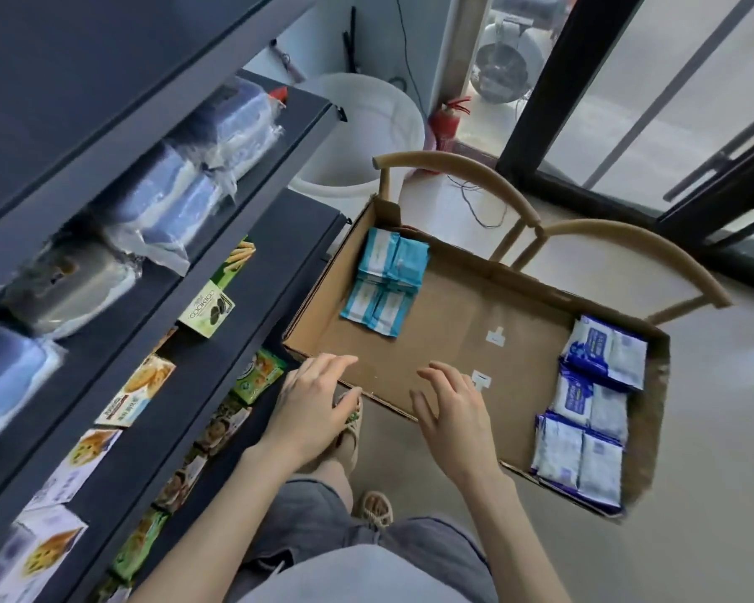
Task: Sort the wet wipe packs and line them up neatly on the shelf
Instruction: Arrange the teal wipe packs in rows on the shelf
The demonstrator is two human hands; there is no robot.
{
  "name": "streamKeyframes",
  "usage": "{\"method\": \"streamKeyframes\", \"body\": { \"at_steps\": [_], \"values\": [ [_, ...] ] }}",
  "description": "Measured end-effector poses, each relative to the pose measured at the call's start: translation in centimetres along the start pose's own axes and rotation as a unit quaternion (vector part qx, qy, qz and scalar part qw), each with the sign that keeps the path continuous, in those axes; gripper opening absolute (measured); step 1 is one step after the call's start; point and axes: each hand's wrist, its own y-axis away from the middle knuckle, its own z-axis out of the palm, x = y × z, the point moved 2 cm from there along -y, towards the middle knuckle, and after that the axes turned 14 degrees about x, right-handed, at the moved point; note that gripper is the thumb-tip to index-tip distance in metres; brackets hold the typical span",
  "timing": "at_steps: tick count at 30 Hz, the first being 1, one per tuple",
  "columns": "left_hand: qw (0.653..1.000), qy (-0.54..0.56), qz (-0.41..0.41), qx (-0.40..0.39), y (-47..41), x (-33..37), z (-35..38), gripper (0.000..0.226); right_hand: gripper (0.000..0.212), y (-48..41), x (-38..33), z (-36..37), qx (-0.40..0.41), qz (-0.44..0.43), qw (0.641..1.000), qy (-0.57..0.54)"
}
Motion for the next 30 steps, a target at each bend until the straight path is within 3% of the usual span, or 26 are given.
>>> {"method": "streamKeyframes", "body": {
  "at_steps": [14, 24, 30],
  "values": [
    [0.978, 0.033, -0.121, -0.167, -19.5, -9.9, 11.1, 0.037, 0.029, -15.4, 5.2, 16.7, -0.117, 0.185, 0.976, -0.008],
    [0.956, 0.04, -0.244, -0.16, -26.6, -17.6, 24.3, 0.042, 0.032, -18.9, 12.4, 30.0, -0.162, 0.312, 0.936, -0.031],
    [0.95, 0.009, -0.296, -0.093, -27.4, -20.4, 30.7, 0.06, 0.049, -17.8, 16.2, 36.1, -0.13, 0.407, 0.903, -0.035]
  ]
}}
